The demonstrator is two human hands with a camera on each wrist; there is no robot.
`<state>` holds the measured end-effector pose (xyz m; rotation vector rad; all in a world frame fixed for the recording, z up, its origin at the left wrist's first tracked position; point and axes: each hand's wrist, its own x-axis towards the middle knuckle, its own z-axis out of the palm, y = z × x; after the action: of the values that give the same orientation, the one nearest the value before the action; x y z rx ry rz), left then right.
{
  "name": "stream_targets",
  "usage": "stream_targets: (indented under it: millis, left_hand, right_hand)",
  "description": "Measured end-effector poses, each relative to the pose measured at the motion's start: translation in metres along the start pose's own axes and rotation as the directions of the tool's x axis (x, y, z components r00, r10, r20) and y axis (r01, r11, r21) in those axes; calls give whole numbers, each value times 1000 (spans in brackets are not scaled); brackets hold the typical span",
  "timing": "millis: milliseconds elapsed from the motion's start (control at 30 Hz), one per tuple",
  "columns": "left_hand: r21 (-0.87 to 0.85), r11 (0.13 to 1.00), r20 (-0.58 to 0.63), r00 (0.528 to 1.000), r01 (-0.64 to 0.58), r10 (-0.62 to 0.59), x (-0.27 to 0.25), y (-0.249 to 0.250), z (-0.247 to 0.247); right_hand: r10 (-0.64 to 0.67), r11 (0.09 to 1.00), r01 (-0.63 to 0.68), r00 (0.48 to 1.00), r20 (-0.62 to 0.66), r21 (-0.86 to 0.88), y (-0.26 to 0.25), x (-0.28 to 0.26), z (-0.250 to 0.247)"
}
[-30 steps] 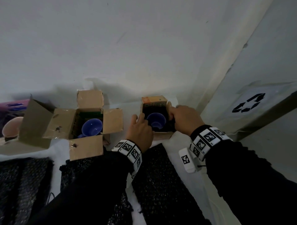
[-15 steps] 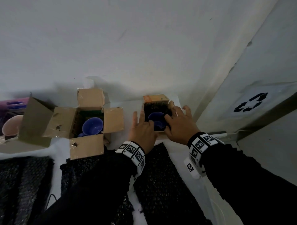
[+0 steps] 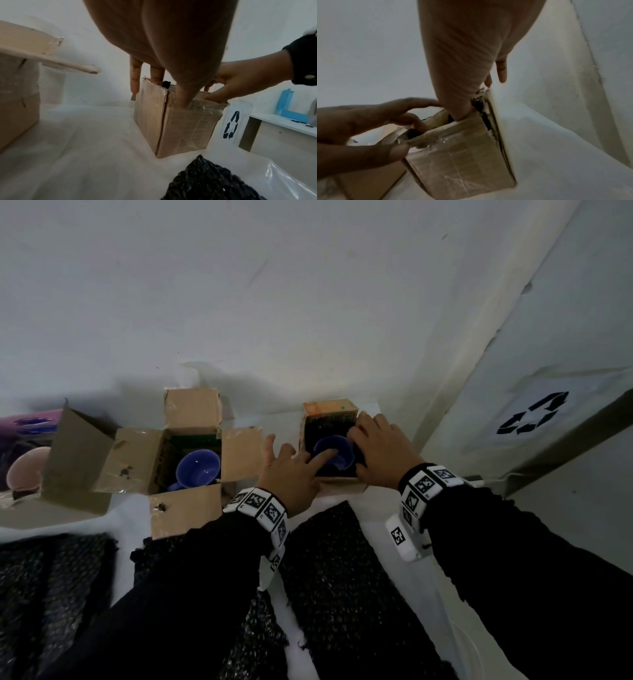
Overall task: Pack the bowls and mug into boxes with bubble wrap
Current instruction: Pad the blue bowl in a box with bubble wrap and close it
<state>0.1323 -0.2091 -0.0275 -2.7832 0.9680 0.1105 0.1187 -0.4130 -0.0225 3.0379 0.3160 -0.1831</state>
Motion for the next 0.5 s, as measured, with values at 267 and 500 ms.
stream_targets:
  millis: [267, 500]
  left_hand:
    - [-1, 996, -117, 989, -91, 91, -3, -11, 23]
    - [88, 996, -103, 995, 6, 3, -1, -5, 15]
  right_hand:
    - [-50, 991, 32, 989, -139, -128, 8, -11, 15]
    - [-33, 999, 29, 993, -117, -29, 2, -21, 27]
